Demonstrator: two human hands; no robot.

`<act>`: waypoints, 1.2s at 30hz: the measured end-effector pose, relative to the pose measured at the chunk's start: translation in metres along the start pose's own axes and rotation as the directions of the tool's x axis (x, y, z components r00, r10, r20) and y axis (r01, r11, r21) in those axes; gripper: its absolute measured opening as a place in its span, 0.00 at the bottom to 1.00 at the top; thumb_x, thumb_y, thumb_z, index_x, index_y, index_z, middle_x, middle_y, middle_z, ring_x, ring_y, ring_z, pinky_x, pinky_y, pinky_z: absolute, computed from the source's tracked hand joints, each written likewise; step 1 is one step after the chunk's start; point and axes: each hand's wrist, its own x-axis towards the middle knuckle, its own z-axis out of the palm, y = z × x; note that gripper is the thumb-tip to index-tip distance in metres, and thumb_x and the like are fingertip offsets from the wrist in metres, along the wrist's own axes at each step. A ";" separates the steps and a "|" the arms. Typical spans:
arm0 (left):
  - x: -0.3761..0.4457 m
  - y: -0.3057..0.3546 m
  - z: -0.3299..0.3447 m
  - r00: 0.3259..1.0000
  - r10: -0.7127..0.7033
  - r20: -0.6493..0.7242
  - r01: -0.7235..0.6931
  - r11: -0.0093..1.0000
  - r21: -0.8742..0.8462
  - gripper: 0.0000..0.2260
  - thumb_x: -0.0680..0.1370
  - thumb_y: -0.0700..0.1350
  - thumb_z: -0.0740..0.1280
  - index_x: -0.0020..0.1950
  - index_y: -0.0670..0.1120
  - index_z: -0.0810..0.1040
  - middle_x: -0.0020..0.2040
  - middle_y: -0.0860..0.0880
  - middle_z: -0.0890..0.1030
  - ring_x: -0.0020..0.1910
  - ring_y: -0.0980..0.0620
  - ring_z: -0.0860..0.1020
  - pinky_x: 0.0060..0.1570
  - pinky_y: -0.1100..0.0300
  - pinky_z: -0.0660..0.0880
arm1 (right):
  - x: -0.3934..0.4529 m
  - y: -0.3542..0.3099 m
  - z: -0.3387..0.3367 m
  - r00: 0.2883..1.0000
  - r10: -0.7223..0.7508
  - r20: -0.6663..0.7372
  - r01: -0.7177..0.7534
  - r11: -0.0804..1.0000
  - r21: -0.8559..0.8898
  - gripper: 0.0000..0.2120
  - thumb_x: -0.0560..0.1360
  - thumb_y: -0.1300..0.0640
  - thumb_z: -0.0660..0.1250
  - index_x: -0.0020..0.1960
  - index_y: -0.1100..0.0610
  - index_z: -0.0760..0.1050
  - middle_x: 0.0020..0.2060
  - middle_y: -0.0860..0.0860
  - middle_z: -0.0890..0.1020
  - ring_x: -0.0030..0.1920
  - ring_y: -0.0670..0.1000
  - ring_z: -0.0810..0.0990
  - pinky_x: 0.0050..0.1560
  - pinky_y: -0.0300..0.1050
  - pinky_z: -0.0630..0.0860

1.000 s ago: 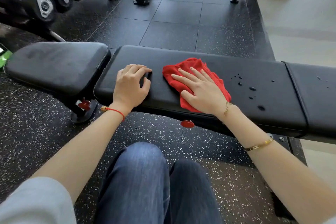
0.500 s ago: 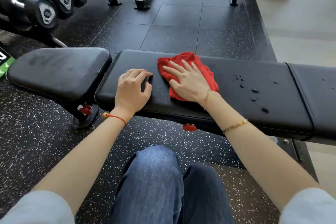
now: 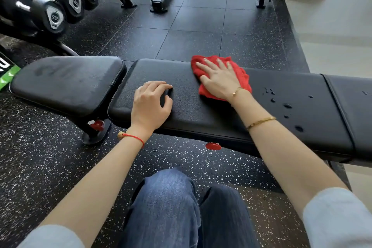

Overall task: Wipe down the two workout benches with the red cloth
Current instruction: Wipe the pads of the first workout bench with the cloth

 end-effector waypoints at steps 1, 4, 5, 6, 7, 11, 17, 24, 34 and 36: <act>0.000 0.000 0.000 1.000 0.003 -0.001 -0.003 1.000 -0.003 0.13 0.75 0.44 0.65 0.58 0.49 0.82 0.59 0.51 0.82 0.62 0.49 0.76 0.64 0.50 0.69 | 0.002 -0.013 0.003 1.000 -0.030 0.006 0.030 1.000 0.000 0.25 0.81 0.45 0.50 0.77 0.40 0.54 0.78 0.42 0.53 0.79 0.56 0.49 0.77 0.57 0.40; 0.001 -0.003 -0.002 1.000 0.018 0.006 -0.018 1.000 -0.009 0.13 0.75 0.43 0.65 0.58 0.49 0.82 0.59 0.51 0.81 0.63 0.49 0.76 0.64 0.50 0.68 | -0.016 -0.036 0.011 0.991 -0.132 0.004 0.132 0.991 0.015 0.26 0.80 0.46 0.52 0.77 0.39 0.54 0.78 0.42 0.53 0.79 0.54 0.48 0.77 0.56 0.40; 0.000 -0.003 -0.003 1.000 0.021 0.010 -0.021 1.000 -0.011 0.13 0.75 0.43 0.65 0.59 0.49 0.82 0.60 0.51 0.81 0.63 0.49 0.76 0.65 0.50 0.69 | -0.026 -0.037 0.013 0.986 -0.166 -0.004 0.166 0.986 0.021 0.26 0.79 0.47 0.52 0.77 0.39 0.55 0.78 0.42 0.54 0.79 0.54 0.48 0.77 0.55 0.40; 0.000 -0.004 -0.003 1.000 0.023 0.013 -0.023 1.000 -0.013 0.14 0.75 0.43 0.65 0.59 0.49 0.82 0.60 0.51 0.81 0.63 0.49 0.76 0.65 0.50 0.69 | -0.038 -0.035 0.014 0.980 -0.199 -0.014 0.199 0.980 0.024 0.26 0.79 0.47 0.53 0.77 0.39 0.55 0.78 0.41 0.55 0.79 0.53 0.48 0.78 0.55 0.40; 0.000 -0.004 -0.004 1.000 0.023 0.016 -0.023 1.000 -0.016 0.14 0.75 0.42 0.65 0.59 0.48 0.82 0.60 0.51 0.81 0.64 0.49 0.76 0.65 0.49 0.69 | -0.048 -0.030 0.014 0.974 -0.224 -0.023 0.225 0.974 0.024 0.26 0.79 0.47 0.53 0.77 0.39 0.56 0.78 0.41 0.55 0.79 0.53 0.49 0.78 0.54 0.41; 0.000 -0.002 -0.006 1.000 0.023 0.019 -0.022 0.999 -0.029 0.14 0.76 0.42 0.65 0.60 0.48 0.82 0.61 0.51 0.81 0.64 0.49 0.76 0.66 0.49 0.68 | -0.072 0.003 0.009 0.981 -0.187 -0.045 0.188 0.982 0.026 0.28 0.75 0.44 0.50 0.76 0.37 0.57 0.77 0.40 0.57 0.79 0.50 0.51 0.78 0.53 0.43; 0.000 -0.002 -0.001 1.000 0.006 0.015 -0.006 1.000 -0.012 0.13 0.77 0.43 0.65 0.60 0.49 0.81 0.61 0.52 0.81 0.65 0.50 0.75 0.67 0.51 0.67 | -0.018 0.033 -0.006 0.995 0.086 -0.047 -0.083 0.995 0.053 0.24 0.80 0.46 0.51 0.76 0.38 0.56 0.78 0.41 0.55 0.79 0.53 0.50 0.77 0.57 0.41; 0.000 -0.002 -0.002 1.000 0.012 -0.007 -0.012 1.000 -0.019 0.13 0.75 0.44 0.64 0.58 0.50 0.82 0.59 0.52 0.82 0.62 0.50 0.76 0.65 0.51 0.68 | -0.013 -0.014 0.006 0.999 -0.033 -0.023 0.034 0.999 0.026 0.25 0.80 0.47 0.51 0.77 0.38 0.55 0.78 0.41 0.53 0.79 0.55 0.49 0.77 0.59 0.40; -0.001 -0.006 -0.002 0.999 0.038 0.017 -0.037 0.999 -0.016 0.15 0.76 0.44 0.62 0.60 0.49 0.81 0.61 0.51 0.81 0.64 0.49 0.76 0.65 0.48 0.69 | -0.089 0.021 0.007 0.995 -0.059 -0.078 0.061 0.998 0.027 0.26 0.78 0.46 0.52 0.76 0.37 0.57 0.78 0.40 0.56 0.79 0.50 0.50 0.78 0.53 0.43; -0.002 -0.006 -0.001 0.999 0.031 0.016 -0.031 0.999 -0.009 0.14 0.77 0.44 0.63 0.61 0.49 0.81 0.61 0.51 0.81 0.64 0.49 0.75 0.66 0.48 0.69 | -0.075 0.034 0.003 0.994 0.055 -0.095 -0.052 0.998 0.034 0.25 0.79 0.48 0.53 0.76 0.38 0.57 0.78 0.42 0.56 0.79 0.51 0.50 0.78 0.54 0.42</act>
